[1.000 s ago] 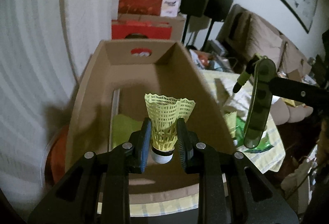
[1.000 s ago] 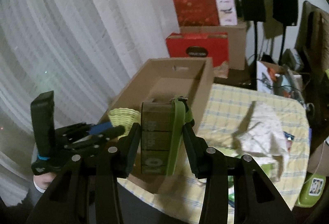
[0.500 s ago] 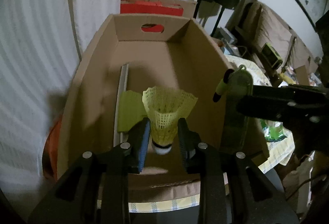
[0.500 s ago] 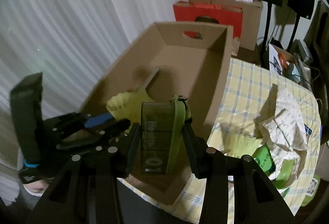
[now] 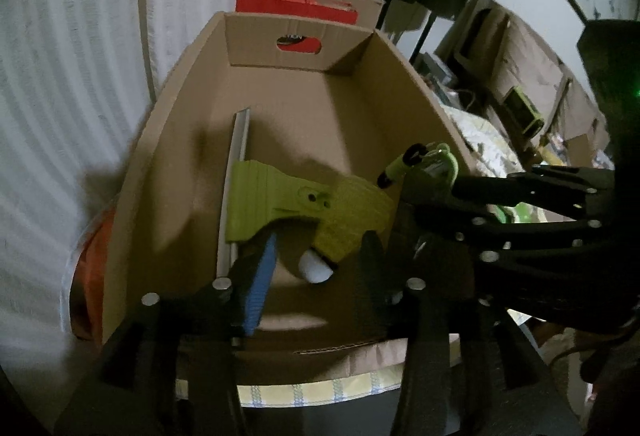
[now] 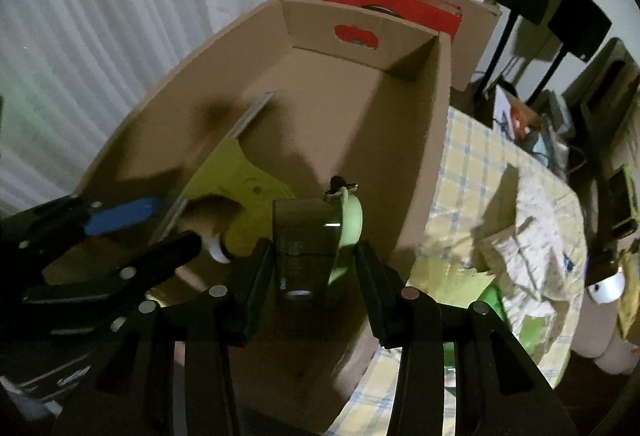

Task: Organize objects
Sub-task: 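Carry both items into the box and release them from both tools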

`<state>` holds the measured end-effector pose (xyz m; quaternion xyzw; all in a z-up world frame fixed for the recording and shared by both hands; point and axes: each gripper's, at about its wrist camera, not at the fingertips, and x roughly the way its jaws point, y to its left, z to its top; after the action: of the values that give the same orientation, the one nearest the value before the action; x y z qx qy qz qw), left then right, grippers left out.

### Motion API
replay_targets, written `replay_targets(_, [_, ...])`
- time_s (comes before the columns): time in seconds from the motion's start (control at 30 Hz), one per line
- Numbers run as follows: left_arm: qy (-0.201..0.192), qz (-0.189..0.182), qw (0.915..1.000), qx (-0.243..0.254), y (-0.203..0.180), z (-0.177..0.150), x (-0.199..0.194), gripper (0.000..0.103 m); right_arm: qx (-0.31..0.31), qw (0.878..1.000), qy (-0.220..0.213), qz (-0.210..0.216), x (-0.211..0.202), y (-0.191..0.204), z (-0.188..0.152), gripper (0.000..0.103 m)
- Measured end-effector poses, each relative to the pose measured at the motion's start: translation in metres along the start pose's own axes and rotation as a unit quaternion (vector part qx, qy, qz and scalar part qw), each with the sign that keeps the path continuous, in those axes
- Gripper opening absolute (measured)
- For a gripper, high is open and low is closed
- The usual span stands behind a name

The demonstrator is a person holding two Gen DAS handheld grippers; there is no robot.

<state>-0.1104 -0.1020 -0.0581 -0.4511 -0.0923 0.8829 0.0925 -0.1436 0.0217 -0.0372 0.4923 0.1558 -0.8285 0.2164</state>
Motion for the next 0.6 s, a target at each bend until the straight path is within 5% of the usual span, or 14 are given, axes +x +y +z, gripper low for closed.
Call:
replay_targets(0.3, [-0.007,-0.007,0.9999,-0.014,0.009,0.002,-0.007,0.048,-0.003,1.0,-0.002,-0.012,-0.005,0.004,-0.001,0.047])
replay_targets(0.6, [-0.011,-0.02,0.9997,-0.01,0.001,0.002,-0.013,0.057,0.006,0.998,-0.058,-0.009,-0.051,-0.009,-0.003,0.058])
